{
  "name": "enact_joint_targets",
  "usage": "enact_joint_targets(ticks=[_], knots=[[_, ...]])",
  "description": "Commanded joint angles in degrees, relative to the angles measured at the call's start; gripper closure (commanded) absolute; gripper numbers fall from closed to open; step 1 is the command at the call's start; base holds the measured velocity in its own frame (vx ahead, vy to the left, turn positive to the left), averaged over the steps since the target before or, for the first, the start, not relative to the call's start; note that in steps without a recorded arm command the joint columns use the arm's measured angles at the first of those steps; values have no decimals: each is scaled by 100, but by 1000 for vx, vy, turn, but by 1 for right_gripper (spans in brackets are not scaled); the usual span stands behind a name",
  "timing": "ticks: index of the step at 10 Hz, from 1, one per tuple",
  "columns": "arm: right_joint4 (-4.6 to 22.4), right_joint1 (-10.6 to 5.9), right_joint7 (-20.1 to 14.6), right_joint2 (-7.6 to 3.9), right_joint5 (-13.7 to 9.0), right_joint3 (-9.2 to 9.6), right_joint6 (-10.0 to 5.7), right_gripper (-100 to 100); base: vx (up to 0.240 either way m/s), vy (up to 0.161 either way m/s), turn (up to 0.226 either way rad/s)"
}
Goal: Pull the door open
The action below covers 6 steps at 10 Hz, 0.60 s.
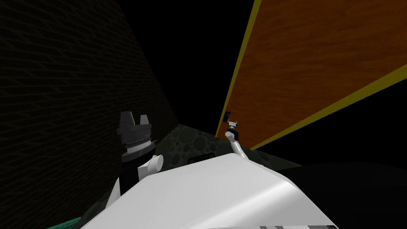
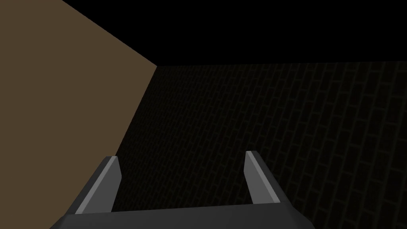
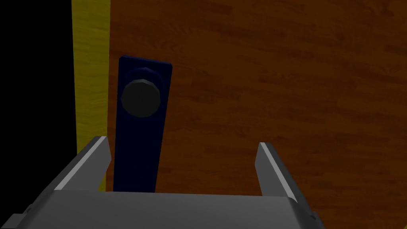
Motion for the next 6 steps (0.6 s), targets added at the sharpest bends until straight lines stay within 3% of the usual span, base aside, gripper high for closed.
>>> enact_joint_targets(ticks=[1, 6], knots=[[142, -69, -103, -15, -141, -33, -2, -100, -57, -98, 304], [545, -259, -371, -43, -555, -131, -7, -100, -71, -91, 274]])
